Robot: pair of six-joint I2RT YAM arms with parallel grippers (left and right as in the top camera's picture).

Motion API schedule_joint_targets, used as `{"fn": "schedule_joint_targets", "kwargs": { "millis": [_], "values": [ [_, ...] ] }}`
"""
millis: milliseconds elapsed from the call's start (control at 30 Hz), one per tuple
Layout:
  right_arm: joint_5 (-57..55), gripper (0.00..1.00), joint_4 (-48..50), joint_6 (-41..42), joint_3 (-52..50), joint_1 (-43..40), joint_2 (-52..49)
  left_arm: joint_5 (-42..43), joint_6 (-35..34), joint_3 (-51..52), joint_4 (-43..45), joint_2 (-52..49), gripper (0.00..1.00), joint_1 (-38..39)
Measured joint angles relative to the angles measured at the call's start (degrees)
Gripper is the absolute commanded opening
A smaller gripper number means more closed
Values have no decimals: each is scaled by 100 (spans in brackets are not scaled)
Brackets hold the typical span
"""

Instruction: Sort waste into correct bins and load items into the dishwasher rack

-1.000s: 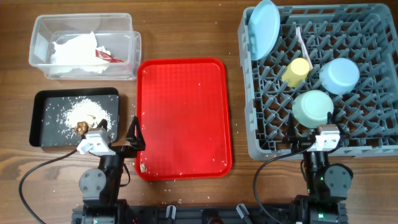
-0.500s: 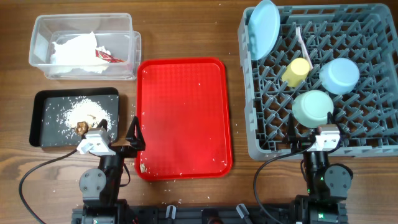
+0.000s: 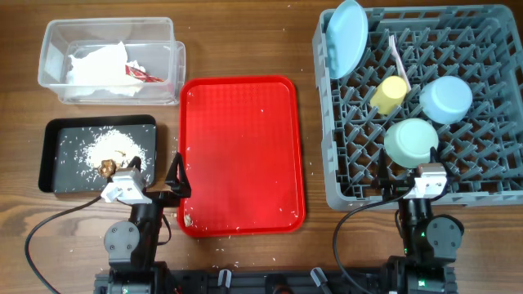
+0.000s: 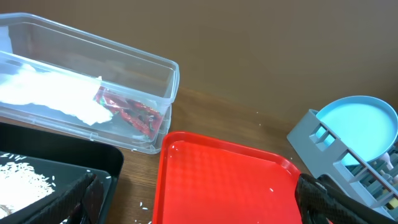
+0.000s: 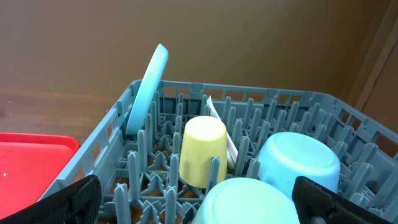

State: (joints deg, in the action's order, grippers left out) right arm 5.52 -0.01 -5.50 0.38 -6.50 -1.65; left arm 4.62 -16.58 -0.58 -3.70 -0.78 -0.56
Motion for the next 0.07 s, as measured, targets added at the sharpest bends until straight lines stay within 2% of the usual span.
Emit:
{"fn": "schedule_joint_targets", "kwargs": {
  "millis": [67],
  "values": [
    [0,100,0,0,0,0,0,0,0,0,0,0,100,0]
  ]
}}
